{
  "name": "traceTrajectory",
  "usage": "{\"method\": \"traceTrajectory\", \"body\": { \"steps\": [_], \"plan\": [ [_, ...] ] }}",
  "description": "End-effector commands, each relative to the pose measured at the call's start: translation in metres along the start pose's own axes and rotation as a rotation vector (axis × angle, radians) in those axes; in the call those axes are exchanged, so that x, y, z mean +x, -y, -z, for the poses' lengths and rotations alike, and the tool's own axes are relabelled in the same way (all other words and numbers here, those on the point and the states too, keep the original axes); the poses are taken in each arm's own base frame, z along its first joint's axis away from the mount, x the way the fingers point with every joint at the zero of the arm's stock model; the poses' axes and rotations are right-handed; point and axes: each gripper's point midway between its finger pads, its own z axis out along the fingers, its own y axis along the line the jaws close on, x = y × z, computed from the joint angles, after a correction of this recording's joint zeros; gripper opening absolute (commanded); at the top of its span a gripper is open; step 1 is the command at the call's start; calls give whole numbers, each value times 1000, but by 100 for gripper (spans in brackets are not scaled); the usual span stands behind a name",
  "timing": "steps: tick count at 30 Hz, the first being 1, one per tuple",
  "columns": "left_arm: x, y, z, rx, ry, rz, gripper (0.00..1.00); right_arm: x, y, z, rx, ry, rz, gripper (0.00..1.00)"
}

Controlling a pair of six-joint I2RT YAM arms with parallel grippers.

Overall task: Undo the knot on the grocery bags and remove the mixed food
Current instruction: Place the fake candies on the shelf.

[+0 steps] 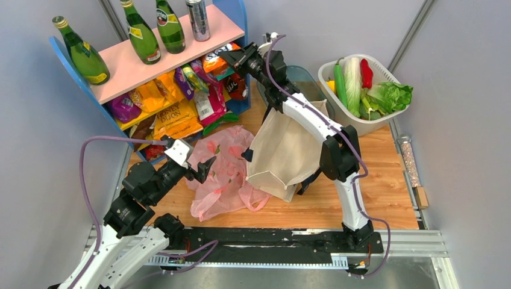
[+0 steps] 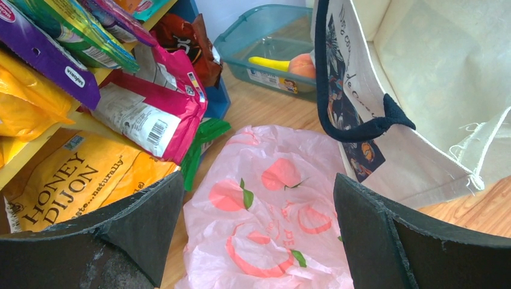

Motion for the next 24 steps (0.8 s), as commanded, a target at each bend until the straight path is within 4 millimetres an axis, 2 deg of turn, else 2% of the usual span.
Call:
{"method": "traceTrajectory", "body": {
  "steps": [1, 8, 13, 19, 22, 24],
  "plan": [
    [-1, 0, -1, 8, 4, -17, 100, -13, -52, -9, -143, 43, 15, 0],
    [-2, 0, -1, 6, 5, -19, 100, -12, -45, -30, -158, 55, -10, 1],
    [-1, 1, -1, 10, 6, -16, 100, -13, -35, -34, -139, 72, -13, 5],
    [-2, 2, -2, 16, 7, -16, 100, -11, -31, -33, -130, 68, -8, 24],
    [-2, 2, -1, 16, 7, -17, 100, -10, -35, -28, -142, 70, -5, 38],
    [-2, 2, -1, 16, 7, -17, 100, -13, -42, -23, -141, 87, 9, 43]
  ]
}}
